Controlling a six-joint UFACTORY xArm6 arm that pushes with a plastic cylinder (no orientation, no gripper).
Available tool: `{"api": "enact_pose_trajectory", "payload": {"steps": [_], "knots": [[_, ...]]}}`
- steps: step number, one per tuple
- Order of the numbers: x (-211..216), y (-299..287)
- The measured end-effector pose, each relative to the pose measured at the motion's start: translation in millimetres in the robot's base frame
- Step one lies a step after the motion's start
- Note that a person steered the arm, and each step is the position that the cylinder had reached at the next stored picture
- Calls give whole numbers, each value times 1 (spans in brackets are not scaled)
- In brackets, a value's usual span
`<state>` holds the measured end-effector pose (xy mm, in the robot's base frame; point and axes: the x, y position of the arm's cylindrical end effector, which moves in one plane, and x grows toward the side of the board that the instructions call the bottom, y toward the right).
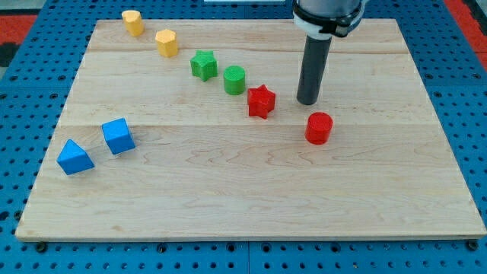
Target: Move the arm towards the bottom corner of the board
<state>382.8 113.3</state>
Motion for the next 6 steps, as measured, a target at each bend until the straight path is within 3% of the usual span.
{"api": "enact_pose_trajectory", "payload": {"steps": [1,2,3,4,5,6], "knots": [[3,60],[105,110],[208,22],[236,-26],[236,-79],[229,-229]]}}
